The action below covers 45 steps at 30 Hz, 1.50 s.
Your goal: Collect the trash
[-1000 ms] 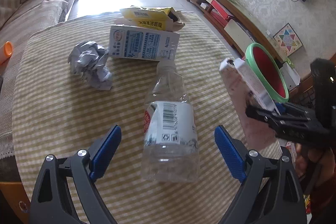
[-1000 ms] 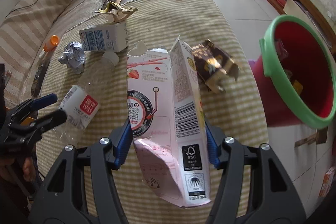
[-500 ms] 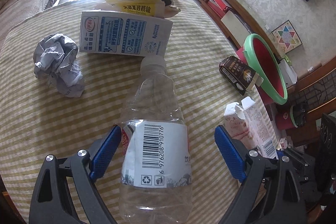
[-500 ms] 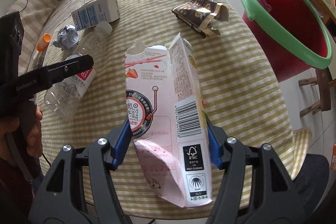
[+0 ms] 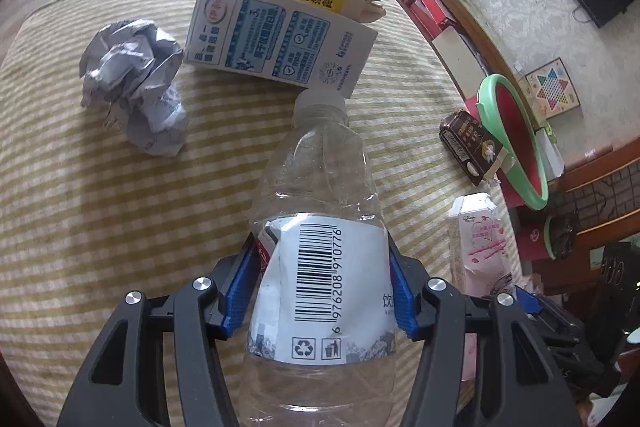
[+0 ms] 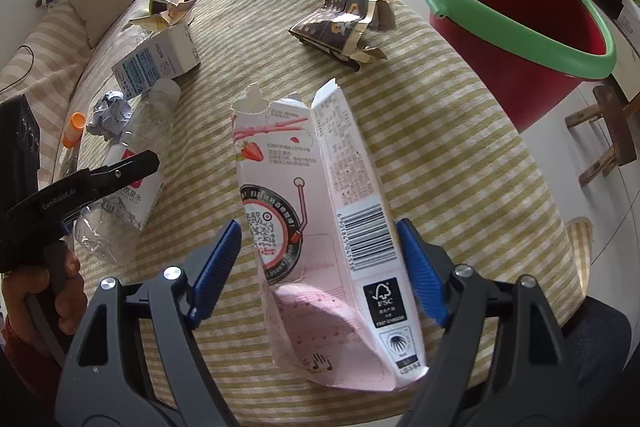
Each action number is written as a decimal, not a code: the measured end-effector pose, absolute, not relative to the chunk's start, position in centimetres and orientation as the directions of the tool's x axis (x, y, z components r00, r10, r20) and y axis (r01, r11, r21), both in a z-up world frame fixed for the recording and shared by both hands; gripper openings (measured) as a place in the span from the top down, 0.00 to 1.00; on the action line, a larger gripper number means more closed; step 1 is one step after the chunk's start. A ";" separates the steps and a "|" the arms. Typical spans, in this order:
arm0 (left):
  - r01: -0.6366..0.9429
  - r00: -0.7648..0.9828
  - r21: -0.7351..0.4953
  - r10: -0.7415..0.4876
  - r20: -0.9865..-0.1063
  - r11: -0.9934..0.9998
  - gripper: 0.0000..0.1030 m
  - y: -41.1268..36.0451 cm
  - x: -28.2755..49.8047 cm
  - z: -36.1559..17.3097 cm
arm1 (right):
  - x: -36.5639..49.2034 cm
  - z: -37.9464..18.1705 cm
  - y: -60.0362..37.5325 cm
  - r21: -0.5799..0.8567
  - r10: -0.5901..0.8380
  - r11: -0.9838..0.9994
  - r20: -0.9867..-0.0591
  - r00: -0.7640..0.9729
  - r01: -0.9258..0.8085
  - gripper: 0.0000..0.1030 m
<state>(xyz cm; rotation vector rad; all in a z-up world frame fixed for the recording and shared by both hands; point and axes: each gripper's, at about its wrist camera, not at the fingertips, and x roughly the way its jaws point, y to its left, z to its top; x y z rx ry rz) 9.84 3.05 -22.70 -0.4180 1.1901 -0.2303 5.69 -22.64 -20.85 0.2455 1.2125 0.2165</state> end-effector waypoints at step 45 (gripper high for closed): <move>0.086 0.593 -0.395 -0.365 -0.718 0.915 0.47 1.6 0.8 -14.5 | 2.6 -11.6 -23.9 0.274 0.274 0.957 -0.747 0.606 -0.096 0.58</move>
